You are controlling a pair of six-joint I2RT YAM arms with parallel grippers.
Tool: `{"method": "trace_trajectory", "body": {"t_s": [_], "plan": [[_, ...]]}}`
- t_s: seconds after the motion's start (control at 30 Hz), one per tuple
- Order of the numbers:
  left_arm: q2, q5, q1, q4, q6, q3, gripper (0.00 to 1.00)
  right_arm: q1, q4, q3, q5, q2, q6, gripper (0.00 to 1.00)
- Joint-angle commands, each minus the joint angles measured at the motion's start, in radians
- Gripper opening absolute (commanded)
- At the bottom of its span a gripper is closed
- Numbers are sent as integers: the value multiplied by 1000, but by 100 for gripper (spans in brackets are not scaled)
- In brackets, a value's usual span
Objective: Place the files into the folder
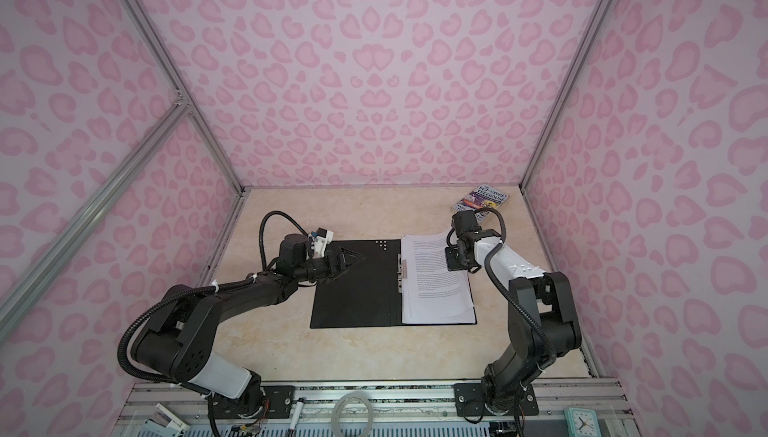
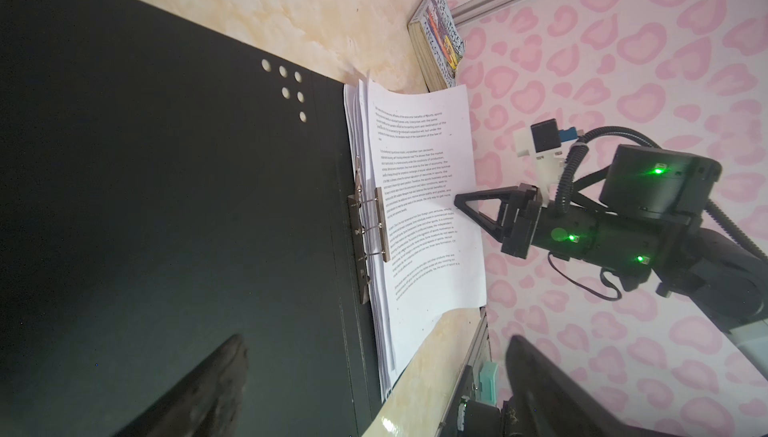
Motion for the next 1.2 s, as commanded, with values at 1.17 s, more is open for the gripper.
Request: {"method": "trace_trajectory", "body": {"t_s": [1.17], "plan": [[56,21,-1,33,-21,13,98,38,-21,-35,-73,-4,41,4]]}}
